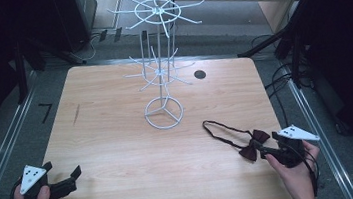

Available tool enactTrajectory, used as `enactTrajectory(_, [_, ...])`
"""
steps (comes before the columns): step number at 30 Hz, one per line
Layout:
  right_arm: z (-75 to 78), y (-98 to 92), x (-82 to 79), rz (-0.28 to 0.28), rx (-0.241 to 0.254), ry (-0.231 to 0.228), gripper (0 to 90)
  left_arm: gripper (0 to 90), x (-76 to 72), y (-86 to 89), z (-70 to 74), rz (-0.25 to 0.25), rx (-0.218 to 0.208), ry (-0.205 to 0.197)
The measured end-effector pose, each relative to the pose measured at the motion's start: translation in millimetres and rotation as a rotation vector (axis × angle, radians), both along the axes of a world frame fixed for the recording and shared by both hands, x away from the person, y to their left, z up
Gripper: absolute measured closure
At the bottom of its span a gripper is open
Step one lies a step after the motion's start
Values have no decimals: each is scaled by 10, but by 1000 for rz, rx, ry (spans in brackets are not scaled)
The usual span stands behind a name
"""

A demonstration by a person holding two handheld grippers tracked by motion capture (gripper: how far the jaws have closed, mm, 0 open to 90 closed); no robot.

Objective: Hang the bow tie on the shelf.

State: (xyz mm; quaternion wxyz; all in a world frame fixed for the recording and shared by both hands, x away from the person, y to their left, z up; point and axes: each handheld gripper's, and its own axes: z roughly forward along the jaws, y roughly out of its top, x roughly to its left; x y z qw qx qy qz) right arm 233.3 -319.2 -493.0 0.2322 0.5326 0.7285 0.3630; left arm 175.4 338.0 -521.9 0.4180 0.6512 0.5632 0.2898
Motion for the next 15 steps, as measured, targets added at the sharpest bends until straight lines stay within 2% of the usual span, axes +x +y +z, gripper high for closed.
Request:
enactTrajectory(1, [30, 20, 66, 22, -27, 24, 188, 0, 0, -1, -1, -1, -1, 3])
enactTrajectory(2, [42, 23, 91, 28, -30, 34, 175, 0, 0, 0, -1, -2, 1, 3])
enactTrajectory(4, [73, 19, 165, 43, -27, 65, 149, 0, -2, 0, -2, -5, 0, 1])
enactTrajectory(6, [82, 16, 190, 46, -25, 75, 146, 0, -4, 1, -1, -6, -1, 1])
enactTrajectory(7, [109, 16, 258, 52, -25, 106, 133, 0, -5, 3, -2, -9, -3, -2])
enactTrajectory(9, [117, 18, 281, 64, -26, 115, 111, 0, -5, 3, -2, -10, -5, -1])
enactTrajectory(10, [142, 60, 339, 75, -57, 139, 64, 0, -3, 3, -3, -10, -7, -1])
enactTrajectory(13, [151, 122, 423, 97, -101, 162, 38, 0, -3, 5, -3, -13, -10, -1])
enactTrajectory(15, [149, 136, 446, 98, -107, 170, 32, 0, -2, 6, -4, -12, -13, -2])
